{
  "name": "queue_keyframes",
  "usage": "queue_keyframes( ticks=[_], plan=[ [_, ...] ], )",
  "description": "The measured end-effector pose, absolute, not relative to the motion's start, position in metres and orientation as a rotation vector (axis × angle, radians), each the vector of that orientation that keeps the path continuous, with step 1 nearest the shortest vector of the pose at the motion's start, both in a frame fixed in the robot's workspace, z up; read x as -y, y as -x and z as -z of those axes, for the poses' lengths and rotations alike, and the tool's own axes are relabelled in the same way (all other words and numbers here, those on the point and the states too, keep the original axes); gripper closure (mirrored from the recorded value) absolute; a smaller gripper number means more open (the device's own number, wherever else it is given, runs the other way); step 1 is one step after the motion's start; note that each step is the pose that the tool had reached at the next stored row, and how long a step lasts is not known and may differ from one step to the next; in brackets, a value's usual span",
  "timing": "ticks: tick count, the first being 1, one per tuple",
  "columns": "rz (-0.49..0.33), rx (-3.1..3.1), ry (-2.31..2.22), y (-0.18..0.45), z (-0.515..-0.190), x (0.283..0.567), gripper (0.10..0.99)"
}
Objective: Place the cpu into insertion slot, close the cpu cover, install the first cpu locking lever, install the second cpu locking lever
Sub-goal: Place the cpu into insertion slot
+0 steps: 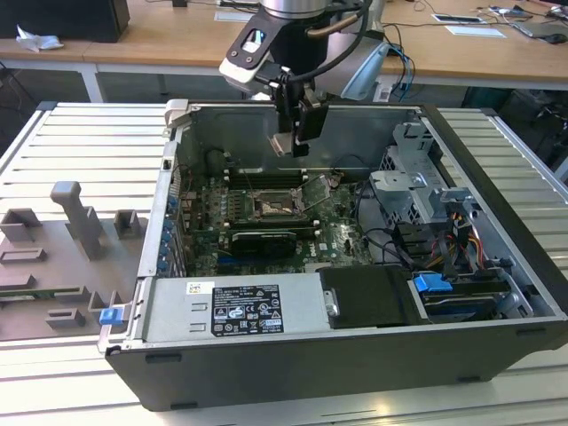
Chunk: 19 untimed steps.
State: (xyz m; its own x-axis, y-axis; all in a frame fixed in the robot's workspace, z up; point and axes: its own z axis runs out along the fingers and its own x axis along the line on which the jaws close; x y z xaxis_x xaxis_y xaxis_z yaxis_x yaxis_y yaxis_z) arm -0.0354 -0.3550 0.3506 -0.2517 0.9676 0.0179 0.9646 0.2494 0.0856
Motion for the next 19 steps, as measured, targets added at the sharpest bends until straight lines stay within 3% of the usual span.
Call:
queue_keyframes(
  ticks=[19],
  plan=[
    [-0.116,-2.316,-2.054,0.0356,-0.3424,0.355,0.545]
  ],
)
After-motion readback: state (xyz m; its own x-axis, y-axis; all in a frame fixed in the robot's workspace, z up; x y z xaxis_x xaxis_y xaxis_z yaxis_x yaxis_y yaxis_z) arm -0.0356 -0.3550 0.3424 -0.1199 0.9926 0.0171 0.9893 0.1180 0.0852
